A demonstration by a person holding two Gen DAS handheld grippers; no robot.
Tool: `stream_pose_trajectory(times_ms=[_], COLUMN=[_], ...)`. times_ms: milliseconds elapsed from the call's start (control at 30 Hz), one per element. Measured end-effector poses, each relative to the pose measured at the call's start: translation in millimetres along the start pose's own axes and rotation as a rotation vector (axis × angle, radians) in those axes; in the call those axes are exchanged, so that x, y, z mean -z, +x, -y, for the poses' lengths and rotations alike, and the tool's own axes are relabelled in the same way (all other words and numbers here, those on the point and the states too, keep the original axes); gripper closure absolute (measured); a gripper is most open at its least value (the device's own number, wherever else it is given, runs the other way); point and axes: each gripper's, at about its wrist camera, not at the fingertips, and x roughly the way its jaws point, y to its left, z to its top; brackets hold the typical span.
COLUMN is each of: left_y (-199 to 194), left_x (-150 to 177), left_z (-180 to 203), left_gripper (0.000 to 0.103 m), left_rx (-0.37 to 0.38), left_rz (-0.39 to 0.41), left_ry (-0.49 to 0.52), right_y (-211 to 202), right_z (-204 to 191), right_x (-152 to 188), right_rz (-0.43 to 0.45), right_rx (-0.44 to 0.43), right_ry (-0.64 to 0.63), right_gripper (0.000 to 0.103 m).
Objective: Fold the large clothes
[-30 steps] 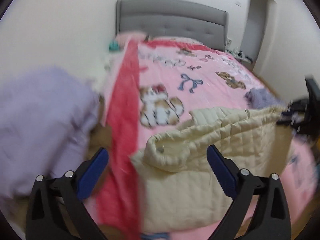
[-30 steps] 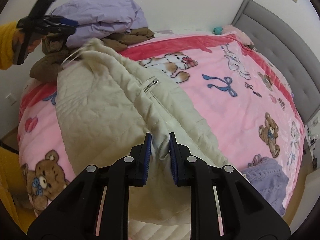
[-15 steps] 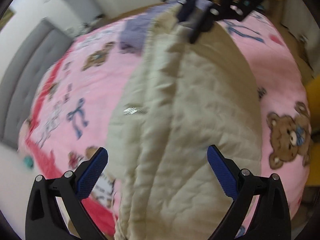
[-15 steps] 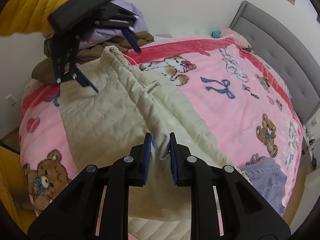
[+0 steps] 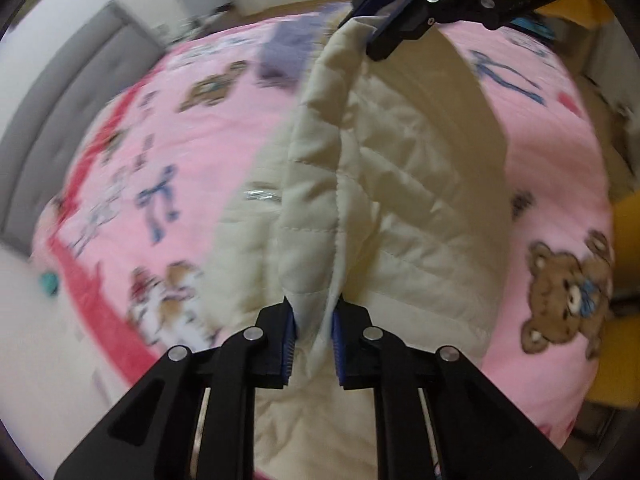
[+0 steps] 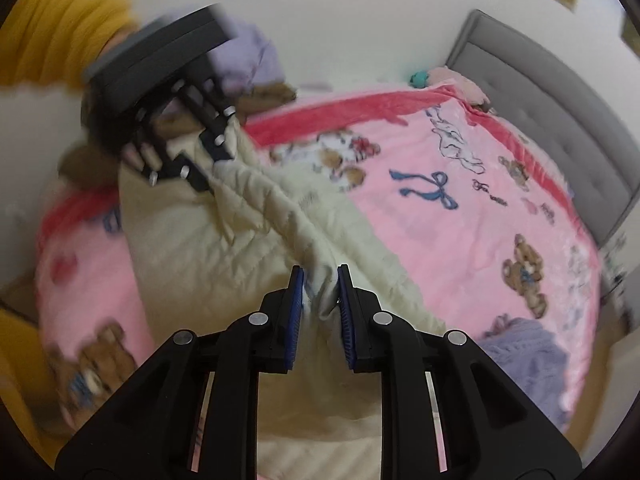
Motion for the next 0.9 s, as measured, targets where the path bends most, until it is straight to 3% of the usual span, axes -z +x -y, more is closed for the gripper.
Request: stream_pose_trajectory(times_ms=[133, 333, 533, 633, 700, 767, 833, 900], left_y=[27, 102, 149, 156, 153, 153, 152, 150], left_x=[3, -4, 3, 3, 5, 9, 11, 10], left_z=[-34, -55, -72, -70, -71, -72, -72, -71], left_gripper=[0.087, 0.083, 0.082, 0.082, 0.082, 0.082, 0.082, 0.082], left_rx=[-0.013, 0.024, 0.127, 0.14, 0.145, 0.155, 0.159, 0.149], left_rz=[-0.064, -0.179, -0.245, -0.255, -0.238, -0.222, -0.212, -0.212], left_ry=[-0.16, -0.232, -0.401, -0.431, -0.439, -0.46, -0.479, -0.48], right_y=[47, 135, 185, 172, 135, 89, 50, 28], right_z=[19, 58, 66, 65, 74, 80, 81, 82], right_x=[-13, 4, 31, 32, 35, 47, 70, 101], right_rz=[-0.055, -0.221, -0.291, -0.22, -0.089, 0.044, 0.088, 0.008], right_rx=[0.058, 0.057, 0.048, 0.096, 0.078, 0.097, 0.177, 0.286], right_ry=[-0.018, 0.1, 0.178, 0.21, 0.319, 0.423, 0.464, 0.462], right_gripper=[0.087, 0.086, 0.084, 0.07, 0.039, 0.017, 0.013, 0.013])
